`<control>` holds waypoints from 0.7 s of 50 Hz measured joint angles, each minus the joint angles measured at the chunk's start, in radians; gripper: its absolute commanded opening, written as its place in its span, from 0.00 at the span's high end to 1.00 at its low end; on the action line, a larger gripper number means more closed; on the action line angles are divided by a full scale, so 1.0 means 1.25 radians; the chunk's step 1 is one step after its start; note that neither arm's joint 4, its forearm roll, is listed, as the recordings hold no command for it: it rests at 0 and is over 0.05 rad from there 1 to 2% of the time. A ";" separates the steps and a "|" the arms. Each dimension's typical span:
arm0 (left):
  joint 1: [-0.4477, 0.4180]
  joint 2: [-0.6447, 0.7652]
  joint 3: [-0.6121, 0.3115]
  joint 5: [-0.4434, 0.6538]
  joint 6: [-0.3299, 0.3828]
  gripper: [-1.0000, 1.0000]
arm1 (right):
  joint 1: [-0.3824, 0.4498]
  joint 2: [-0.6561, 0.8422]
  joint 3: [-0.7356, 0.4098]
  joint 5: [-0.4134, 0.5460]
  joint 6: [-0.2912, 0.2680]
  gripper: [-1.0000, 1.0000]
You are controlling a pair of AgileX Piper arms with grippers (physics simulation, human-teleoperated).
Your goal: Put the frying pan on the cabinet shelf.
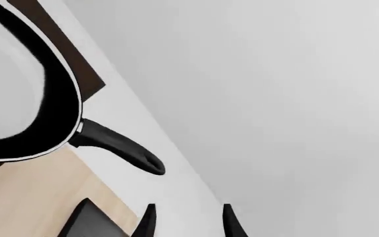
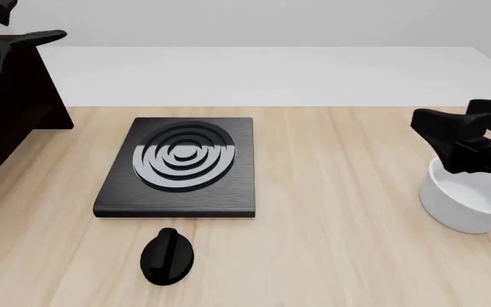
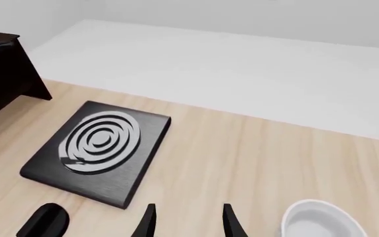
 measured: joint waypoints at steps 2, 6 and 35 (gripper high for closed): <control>-0.002 -0.015 -0.004 0.024 0.028 0.00 | 0.000 -0.002 0.000 -0.001 0.003 0.00; -0.007 -0.045 -0.011 0.072 0.085 0.00 | 0.000 -0.005 0.001 -0.002 0.009 0.00; -0.029 -0.295 0.057 0.284 0.379 0.00 | -0.014 -0.051 0.019 -0.010 0.102 0.00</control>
